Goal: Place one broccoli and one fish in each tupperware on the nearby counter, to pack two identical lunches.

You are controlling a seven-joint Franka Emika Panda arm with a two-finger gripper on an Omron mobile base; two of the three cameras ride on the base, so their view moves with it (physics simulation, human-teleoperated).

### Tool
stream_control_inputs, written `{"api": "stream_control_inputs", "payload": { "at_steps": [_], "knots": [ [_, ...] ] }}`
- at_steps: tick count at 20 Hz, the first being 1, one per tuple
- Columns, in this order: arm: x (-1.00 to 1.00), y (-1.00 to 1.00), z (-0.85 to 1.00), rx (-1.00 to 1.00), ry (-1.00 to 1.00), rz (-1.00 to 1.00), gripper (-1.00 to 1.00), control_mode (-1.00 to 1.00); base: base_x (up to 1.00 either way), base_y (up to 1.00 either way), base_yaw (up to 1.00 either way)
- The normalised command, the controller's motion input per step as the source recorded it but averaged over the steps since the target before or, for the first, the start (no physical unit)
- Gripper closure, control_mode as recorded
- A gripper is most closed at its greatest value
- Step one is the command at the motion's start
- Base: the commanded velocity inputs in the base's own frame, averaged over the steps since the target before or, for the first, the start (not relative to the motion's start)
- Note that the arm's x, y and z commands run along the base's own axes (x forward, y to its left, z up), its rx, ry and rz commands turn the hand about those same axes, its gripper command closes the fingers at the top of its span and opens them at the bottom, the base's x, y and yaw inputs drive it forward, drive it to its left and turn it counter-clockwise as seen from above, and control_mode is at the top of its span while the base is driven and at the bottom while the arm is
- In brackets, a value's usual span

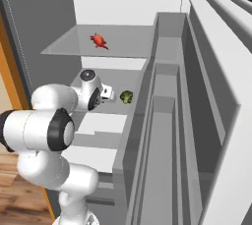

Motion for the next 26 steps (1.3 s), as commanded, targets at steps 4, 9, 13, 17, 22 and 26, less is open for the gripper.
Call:
{"api": "stream_control_inputs", "payload": {
  "at_steps": [4, 9, 13, 17, 22, 26],
  "knots": [
    [-1.0, -0.05, 0.51, 0.0, 0.02, 0.0, 1.0, -1.0, 0.0, 0.0, 0.0],
    [-1.0, 0.0, 0.87, 0.0, 0.13, 0.0, 1.0, -1.0, 0.0, 0.0, 0.0],
    [-1.0, -0.03, 0.64, 0.0, 0.04, 0.0, 1.0, -1.0, 0.0, 0.0, 0.0],
    [-1.0, -0.16, 0.72, 0.0, 0.0, 0.0, 1.0, -1.0, 0.0, 0.0, 0.0],
    [-1.0, -0.3, 0.8, 0.0, -0.01, 0.0, 1.0, -1.0, 0.0, 0.0, 0.0],
    [-1.0, -0.22, 0.89, 0.0, 0.0, 0.0, 1.0, -1.0, 0.0, 0.0, 0.0]
  ]
}}
